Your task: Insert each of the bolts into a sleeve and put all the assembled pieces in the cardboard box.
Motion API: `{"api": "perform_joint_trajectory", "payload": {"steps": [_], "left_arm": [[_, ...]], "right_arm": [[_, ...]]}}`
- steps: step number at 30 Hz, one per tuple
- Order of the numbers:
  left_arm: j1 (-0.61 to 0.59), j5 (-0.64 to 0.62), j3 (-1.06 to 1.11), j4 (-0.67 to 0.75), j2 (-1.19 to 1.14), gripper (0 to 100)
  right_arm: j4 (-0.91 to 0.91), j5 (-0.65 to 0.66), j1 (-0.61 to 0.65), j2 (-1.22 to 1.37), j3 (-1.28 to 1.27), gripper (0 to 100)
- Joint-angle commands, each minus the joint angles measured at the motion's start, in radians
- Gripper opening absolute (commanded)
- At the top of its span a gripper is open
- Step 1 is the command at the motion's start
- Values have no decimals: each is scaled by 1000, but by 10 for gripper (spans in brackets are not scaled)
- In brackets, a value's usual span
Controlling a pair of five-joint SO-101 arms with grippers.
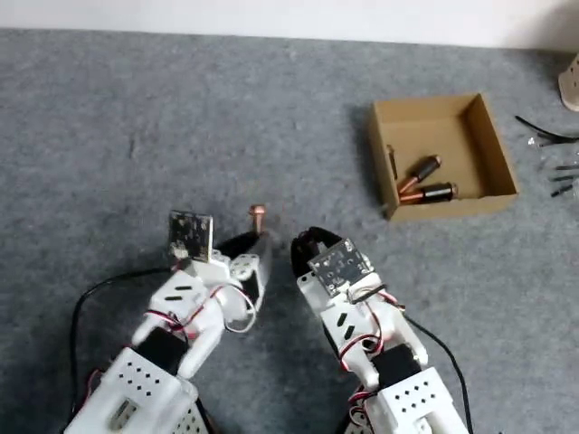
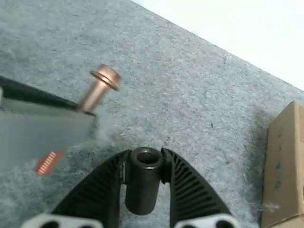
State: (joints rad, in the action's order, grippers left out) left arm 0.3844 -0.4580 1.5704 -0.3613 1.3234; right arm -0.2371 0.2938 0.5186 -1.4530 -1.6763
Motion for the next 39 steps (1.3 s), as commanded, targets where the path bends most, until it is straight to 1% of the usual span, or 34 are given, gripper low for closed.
{"api": "perform_joint_trajectory", "payload": {"steps": [1, 3, 5, 9, 12, 14, 17, 19, 24, 29, 33, 39], "left_arm": [[-24, 9, -104, -29, -67, 7], [-22, 9, -145, -28, -179, 7], [-22, 9, -219, -34, -340, 7], [-25, 9, -398, -35, -740, 7], [-25, 9, -522, -40, -997, 7], [-25, 8, -608, -100, -1095, 7], [-36, 5, -736, -256, -1185, 7], [-59, 3, -814, -333, -1237, 7], [-61, 3, -955, -451, -1385, 7], [-61, 5, -1099, -601, -1497, 7], [-64, 11, -1129, -623, -1529, 6], [-70, 12, -1086, -620, -1438, 6]], "right_arm": [[-1, -9, -13, -8, -111, 4], [-2, -11, -18, -8, -111, 4], [-2, -11, -38, -8, -111, 4], [-2, -11, -91, -8, -111, 4], [-2, -11, -114, -8, -113, 4], [-2, -11, -117, -8, -117, 4], [-2, -11, -117, -8, -117, 4], [-2, -11, -117, -8, -117, 4], [-2, -8, -117, -8, -116, 4], [-2, -6, -117, -10, -111, 4], [-2, -6, -117, -12, -111, 4], [-2, -6, -114, -15, -111, 4]]}}
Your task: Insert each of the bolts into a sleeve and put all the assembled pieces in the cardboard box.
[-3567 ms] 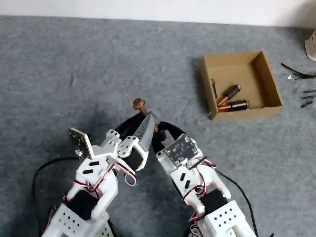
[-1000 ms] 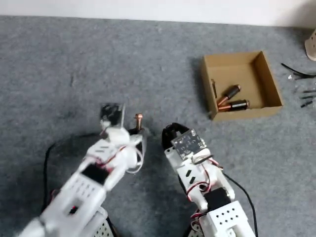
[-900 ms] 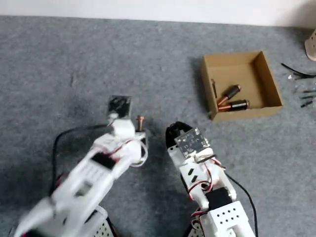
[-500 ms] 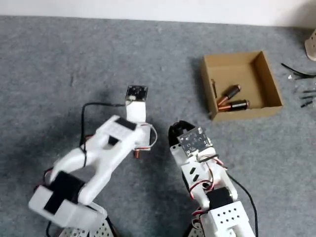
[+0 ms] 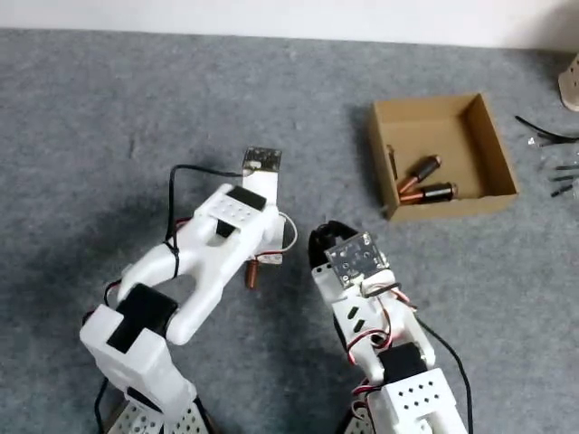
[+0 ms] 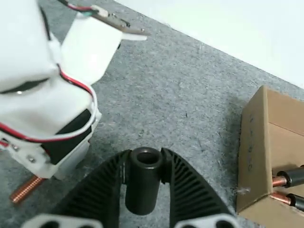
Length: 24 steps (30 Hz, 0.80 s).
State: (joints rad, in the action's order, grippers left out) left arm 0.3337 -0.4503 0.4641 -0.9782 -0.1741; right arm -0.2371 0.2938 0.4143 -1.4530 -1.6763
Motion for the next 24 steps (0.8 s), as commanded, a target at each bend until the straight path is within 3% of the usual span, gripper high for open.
{"api": "perform_joint_trajectory", "payload": {"steps": [1, 10, 13, 17, 24], "left_arm": [[-19, 6, 41, 18, 87, 6], [-12, 8, 252, 516, 403, 6], [-10, 104, 260, 632, 486, 6], [15, 189, 262, 675, 579, 6], [102, 186, 329, 677, 739, 6]], "right_arm": [[-2, -6, -7, -15, -111, 4], [1, -6, 10, -16, -111, 4], [2, -6, 27, -16, -111, 4], [2, -6, 27, -16, -113, 4], [4, -6, 27, -16, -111, 4]]}}
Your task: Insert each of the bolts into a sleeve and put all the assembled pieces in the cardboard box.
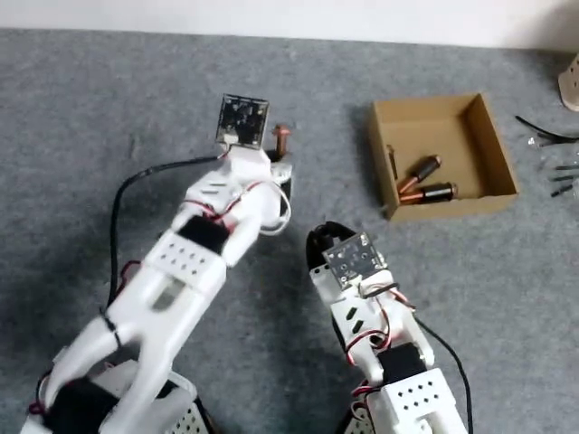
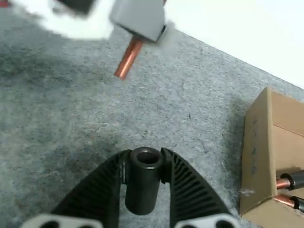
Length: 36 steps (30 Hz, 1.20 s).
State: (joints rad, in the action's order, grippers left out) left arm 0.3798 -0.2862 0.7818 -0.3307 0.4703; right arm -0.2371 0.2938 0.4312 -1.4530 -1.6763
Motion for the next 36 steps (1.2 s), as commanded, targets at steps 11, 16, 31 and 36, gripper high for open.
{"api": "perform_joint_trajectory", "payload": {"steps": [11, 16, 31, 36], "left_arm": [[131, -103, 386, 525, 338, 6], [124, -104, 481, 689, 344, 6], [131, -112, 524, 713, 352, 6], [131, -112, 526, 715, 352, 6]], "right_arm": [[111, -11, 10, -16, -117, 4], [168, -11, 10, -16, -117, 4], [229, -11, 31, -18, -113, 5], [277, -12, 42, -18, -117, 5]]}}
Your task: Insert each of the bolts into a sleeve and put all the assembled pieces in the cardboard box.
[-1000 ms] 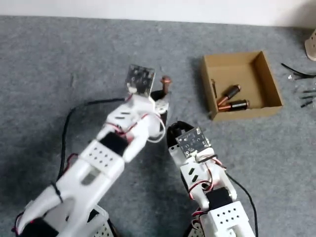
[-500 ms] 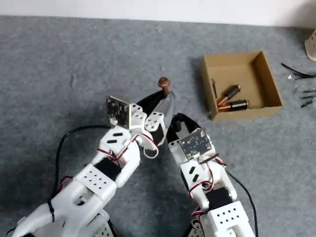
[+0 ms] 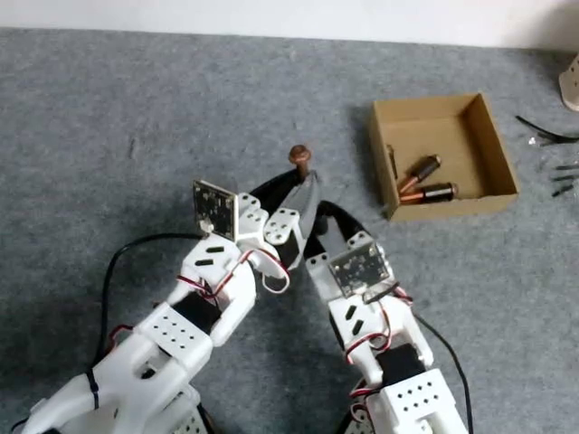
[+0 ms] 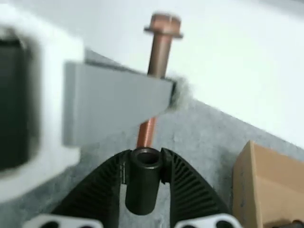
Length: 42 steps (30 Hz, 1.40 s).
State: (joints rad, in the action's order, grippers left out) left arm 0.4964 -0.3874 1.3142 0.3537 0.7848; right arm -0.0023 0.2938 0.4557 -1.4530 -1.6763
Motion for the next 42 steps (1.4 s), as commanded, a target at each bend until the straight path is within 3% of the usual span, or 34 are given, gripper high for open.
{"api": "perform_joint_trajectory", "payload": {"steps": [1, 9, 18, 22, 28, 42], "left_arm": [[15, -11, -5, 41, 38, 6], [12, 12, 139, 331, 38, 6], [13, -29, 134, 333, 47, 6], [16, -55, 117, 330, 170, 6], [76, -60, 122, -5, 397, 6], [50, -52, 145, -97, 403, 6]], "right_arm": [[44, -12, 22, -18, -117, 5], [47, -12, 31, -18, -119, 5], [47, -12, 42, -18, -111, 5], [44, -12, 30, -12, -113, 5], [39, -6, 28, -10, -113, 4], [41, -11, -8, -16, -111, 4]]}}
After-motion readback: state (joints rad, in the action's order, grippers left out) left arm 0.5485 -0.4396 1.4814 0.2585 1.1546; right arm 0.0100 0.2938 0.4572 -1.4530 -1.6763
